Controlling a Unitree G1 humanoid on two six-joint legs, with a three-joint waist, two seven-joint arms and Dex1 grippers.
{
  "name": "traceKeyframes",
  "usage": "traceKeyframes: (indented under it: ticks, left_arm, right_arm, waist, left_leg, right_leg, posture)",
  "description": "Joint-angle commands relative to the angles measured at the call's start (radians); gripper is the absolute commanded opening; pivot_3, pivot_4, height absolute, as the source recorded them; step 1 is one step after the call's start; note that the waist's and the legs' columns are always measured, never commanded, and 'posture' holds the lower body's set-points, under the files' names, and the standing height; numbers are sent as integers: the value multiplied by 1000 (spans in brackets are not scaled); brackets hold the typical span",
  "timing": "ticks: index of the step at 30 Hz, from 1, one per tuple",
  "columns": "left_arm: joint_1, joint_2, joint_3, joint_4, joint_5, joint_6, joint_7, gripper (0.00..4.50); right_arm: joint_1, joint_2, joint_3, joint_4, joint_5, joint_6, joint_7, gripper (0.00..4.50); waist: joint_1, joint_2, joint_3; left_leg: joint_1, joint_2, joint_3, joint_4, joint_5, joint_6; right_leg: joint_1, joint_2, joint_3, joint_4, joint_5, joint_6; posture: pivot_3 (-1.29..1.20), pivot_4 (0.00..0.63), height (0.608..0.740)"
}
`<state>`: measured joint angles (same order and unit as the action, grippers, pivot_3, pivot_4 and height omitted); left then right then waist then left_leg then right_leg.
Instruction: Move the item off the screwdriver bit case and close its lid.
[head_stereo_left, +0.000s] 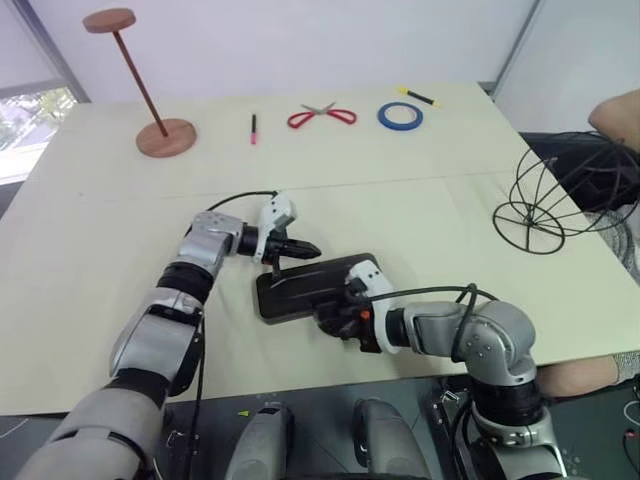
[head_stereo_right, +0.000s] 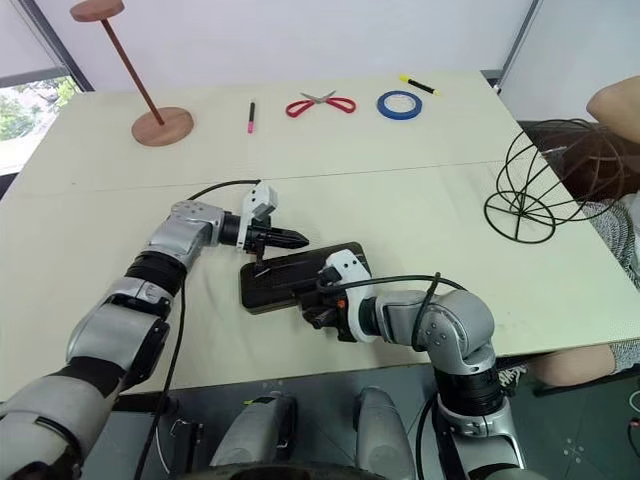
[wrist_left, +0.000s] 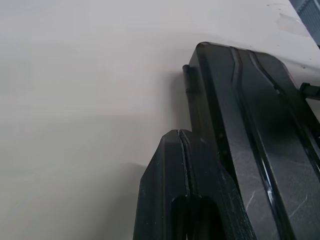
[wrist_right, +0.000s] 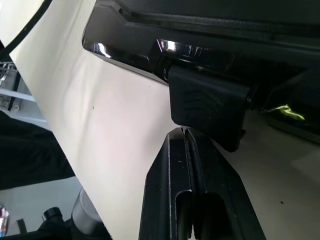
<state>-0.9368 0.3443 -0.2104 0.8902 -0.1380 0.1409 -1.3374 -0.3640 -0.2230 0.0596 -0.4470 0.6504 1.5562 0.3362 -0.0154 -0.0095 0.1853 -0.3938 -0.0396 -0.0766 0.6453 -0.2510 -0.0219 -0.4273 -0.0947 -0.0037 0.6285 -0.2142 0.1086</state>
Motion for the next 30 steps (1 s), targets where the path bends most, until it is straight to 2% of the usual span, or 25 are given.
traceKeyframes:
  ticks: [1,13,24,30]
  left_arm:
    - [15,-4,8,-44,6,-12,-13,0]
    - [86,-21,-30,-127,36,-15,-41,0]
    - [189,18,-102,-235,73,-22,-121,0]
    - [179,2,-88,-196,93,-62,-82,0]
  right_arm:
    - [-5,6,-1,3,-33,-34,-32,40]
    - [-23,31,32,14,-97,-148,-79,40]
    - [-54,62,65,22,-135,-221,-104,40]
    - [-66,67,62,3,-126,-198,-103,40]
  waist:
    - [-1,0,0]
    - [-5,0,0]
    - [-11,0,-3]
    - [-13,0,-3]
  left_leg:
    - [0,0,0,0,0,0]
    - [1,1,-1,0,0,0]
    - [2,2,-1,0,0,0]
    - [3,2,-2,0,0,1]
  right_leg:
    - [0,0,0,0,0,0]
    - [0,1,0,1,0,0]
    - [1,2,0,1,0,0]
    - [1,2,0,1,0,-1]
  posture:
    - [0,150,740]
    - [0,150,740]
    - [0,150,740]
    - [0,150,740]
